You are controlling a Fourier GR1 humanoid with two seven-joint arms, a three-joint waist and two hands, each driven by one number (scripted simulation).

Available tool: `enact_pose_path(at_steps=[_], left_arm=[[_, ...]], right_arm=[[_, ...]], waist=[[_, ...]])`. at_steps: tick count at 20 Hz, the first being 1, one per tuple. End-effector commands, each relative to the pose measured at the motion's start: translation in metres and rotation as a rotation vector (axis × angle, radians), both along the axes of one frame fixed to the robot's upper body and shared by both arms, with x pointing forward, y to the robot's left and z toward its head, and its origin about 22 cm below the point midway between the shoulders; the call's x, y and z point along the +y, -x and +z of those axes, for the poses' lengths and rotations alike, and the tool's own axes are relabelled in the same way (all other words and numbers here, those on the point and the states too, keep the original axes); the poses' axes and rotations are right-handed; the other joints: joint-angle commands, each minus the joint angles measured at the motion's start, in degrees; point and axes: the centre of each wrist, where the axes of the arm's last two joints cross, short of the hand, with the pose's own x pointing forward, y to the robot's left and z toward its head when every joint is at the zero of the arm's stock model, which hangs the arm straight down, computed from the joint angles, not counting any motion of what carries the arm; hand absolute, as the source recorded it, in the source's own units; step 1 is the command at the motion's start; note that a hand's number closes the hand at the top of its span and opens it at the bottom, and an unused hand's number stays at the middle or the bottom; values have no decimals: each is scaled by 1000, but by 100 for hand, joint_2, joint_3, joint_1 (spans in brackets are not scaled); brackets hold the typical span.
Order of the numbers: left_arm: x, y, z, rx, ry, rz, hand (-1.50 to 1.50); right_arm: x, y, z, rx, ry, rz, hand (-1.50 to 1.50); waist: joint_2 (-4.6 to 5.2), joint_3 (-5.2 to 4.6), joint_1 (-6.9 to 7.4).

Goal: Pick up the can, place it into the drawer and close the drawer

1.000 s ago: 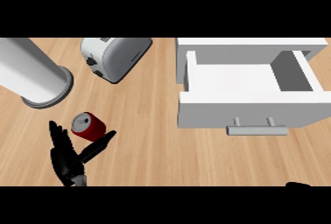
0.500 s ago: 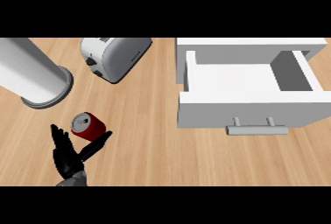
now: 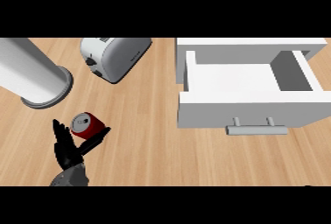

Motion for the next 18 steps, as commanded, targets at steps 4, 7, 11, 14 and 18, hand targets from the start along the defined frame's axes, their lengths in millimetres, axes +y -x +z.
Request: enact_pose_path(at_steps=[4,7,11,14,18], left_arm=[[16,-14,-7,-24,27,-120,-150],[5,-28,-1,-31,19,-148,-150],[14,-34,4,-91,59,-182,150],[-5,-54,10,-127,82,-203,150],[-4,-39,-1,-141,39,-244,150]], right_arm=[[13,-12,-5,-1,19,5,-150],[3,-20,13,-12,5,-9,-150],[5,-3,-9,-17,-10,5,-150],[10,-12,-17,-16,17,3,-150],[7,-6,18,-24,5,-31,-150]], waist=[[16,-5,-26],[6,-2,-8],[2,0,-17],[16,-3,-41],[6,-3,-15]])
